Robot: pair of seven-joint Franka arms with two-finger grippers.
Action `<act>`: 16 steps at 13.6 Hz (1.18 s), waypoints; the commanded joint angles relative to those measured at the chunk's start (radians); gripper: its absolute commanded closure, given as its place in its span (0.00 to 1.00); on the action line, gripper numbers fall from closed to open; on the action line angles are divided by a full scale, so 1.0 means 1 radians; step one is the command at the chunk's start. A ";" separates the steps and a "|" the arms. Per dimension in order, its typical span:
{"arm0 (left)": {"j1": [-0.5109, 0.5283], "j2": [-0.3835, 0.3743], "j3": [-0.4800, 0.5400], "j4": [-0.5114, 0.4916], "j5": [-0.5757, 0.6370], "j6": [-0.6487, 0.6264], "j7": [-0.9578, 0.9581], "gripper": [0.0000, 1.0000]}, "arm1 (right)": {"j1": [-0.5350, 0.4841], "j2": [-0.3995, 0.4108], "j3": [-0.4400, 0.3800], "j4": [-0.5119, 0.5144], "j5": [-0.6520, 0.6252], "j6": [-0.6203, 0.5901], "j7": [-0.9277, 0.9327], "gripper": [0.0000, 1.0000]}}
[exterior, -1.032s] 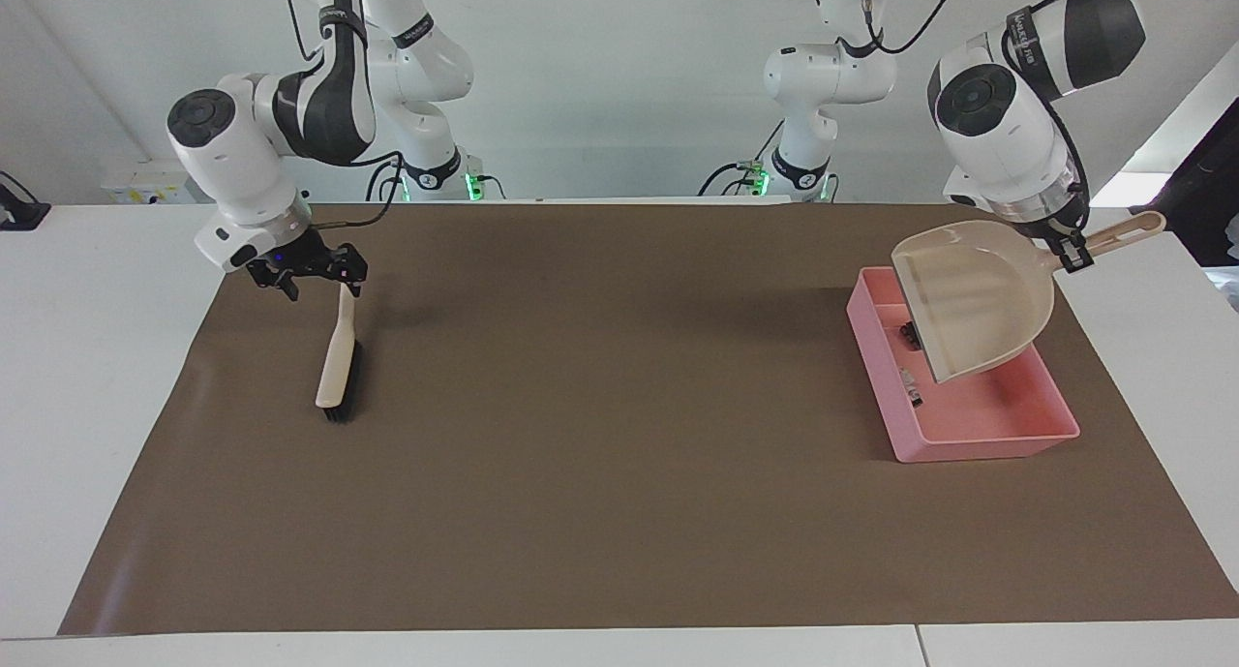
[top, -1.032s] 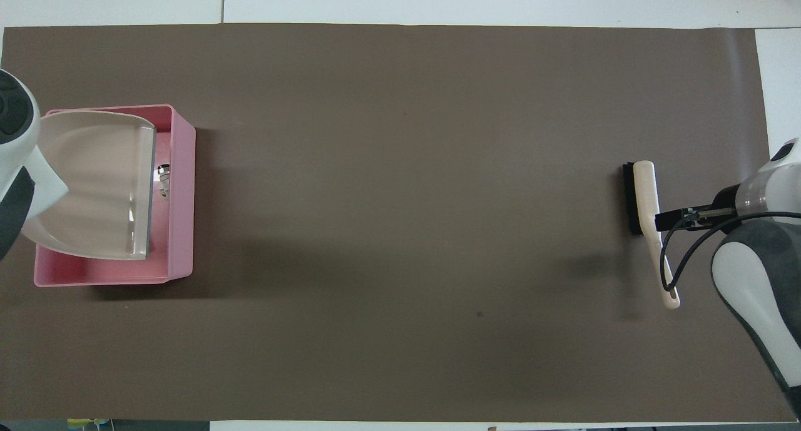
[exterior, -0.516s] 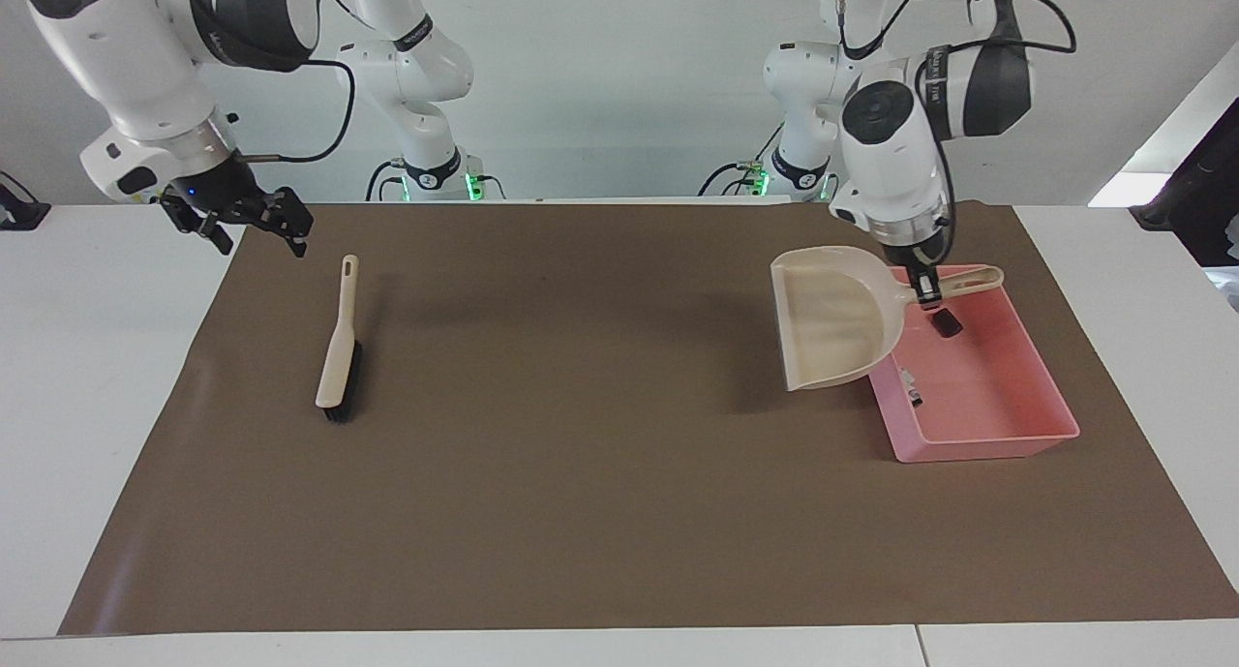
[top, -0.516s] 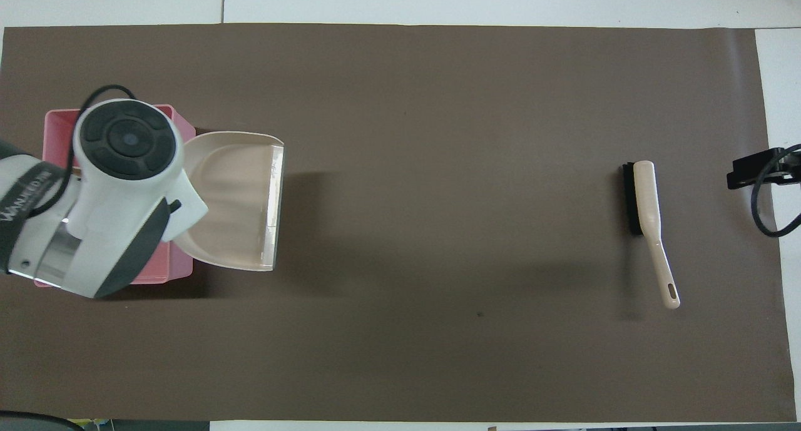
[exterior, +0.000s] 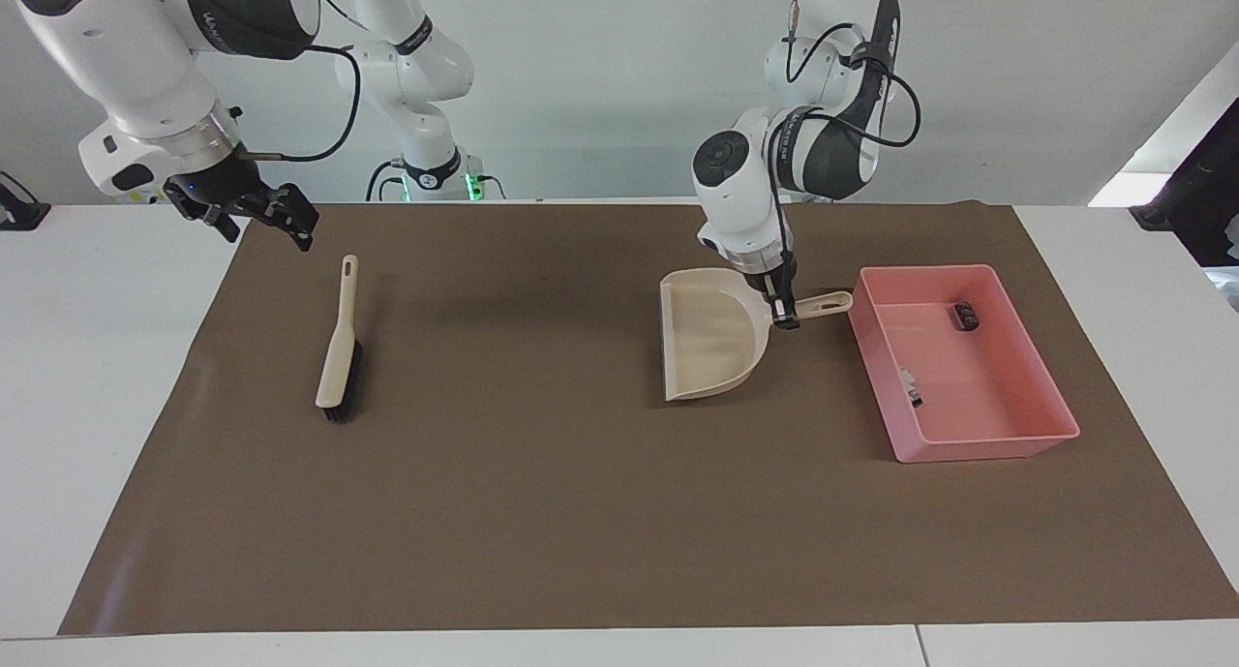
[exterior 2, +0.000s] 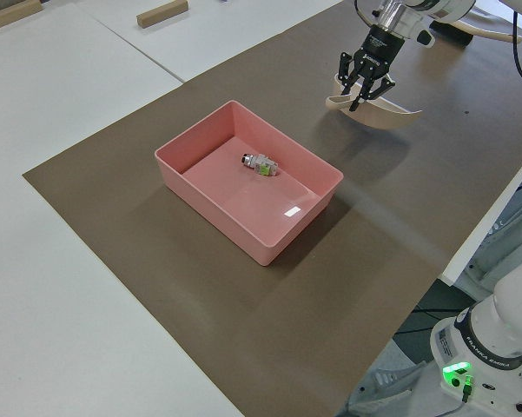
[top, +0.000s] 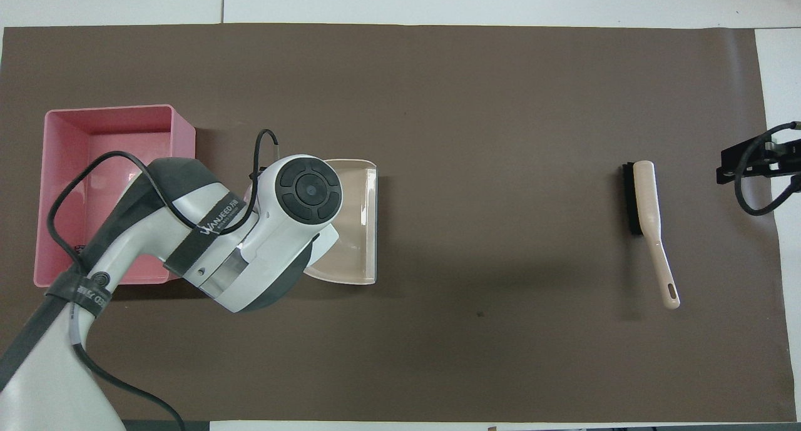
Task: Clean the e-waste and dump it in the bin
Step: 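Carry the dustpan back and set it on the table with the left gripper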
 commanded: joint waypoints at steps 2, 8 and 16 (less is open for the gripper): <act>-0.075 0.119 0.018 0.115 -0.023 -0.006 -0.104 1.00 | 0.009 -0.024 -0.006 -0.030 0.013 0.035 0.006 0.00; -0.097 0.161 0.018 0.091 -0.017 0.080 -0.126 1.00 | 0.026 -0.027 -0.019 -0.028 0.015 0.066 0.012 0.00; -0.089 0.095 0.017 0.054 -0.018 0.083 -0.134 0.54 | 0.023 -0.024 -0.015 -0.027 0.018 0.100 0.014 0.00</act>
